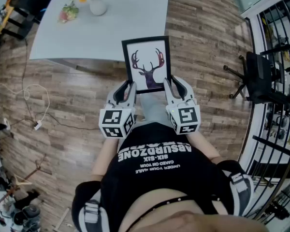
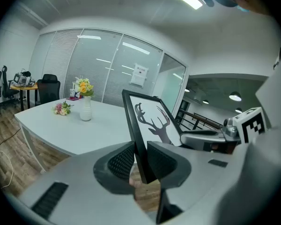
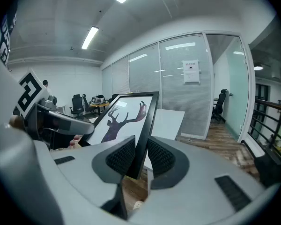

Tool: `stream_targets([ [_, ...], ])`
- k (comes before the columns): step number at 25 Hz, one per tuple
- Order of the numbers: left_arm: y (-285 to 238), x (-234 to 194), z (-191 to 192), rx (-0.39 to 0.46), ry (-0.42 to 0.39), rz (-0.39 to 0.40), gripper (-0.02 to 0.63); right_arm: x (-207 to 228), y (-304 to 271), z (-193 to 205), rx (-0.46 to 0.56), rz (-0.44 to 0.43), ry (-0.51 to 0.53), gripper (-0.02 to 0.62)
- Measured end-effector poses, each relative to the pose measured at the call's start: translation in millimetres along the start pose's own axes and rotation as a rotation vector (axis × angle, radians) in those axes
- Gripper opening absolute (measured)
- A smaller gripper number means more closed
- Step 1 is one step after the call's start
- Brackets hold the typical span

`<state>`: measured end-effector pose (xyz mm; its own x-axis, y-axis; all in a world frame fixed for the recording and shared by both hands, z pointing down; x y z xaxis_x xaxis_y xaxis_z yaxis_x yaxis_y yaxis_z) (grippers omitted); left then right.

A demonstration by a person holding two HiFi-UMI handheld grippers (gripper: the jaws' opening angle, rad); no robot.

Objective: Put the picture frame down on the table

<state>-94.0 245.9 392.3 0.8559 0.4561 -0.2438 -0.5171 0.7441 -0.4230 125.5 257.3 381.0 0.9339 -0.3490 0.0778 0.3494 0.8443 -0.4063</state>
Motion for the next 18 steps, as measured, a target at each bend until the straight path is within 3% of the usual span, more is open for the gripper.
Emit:
stream_targets([
  [7,20,20,21,-0.017,0.003,0.010,0.095,-8,35,20,-0.006,0.004,-0.009,0.095],
  [18,-5,0,1,-0.017,-0.008,0.010,0.095,2,3,6,0.009,0.004,-0.024,0.095],
])
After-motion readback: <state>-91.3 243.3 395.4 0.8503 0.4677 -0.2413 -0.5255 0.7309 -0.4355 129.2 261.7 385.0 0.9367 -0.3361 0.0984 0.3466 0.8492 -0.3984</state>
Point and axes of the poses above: the fingertips, and each gripper's own axes: y backward along the fingers, x to its right, z out of its underside, the point moved 10 cm from there along y, backward along the fingers, and after that the axes turned 4 degrees about -y, right-handed, at the moved point
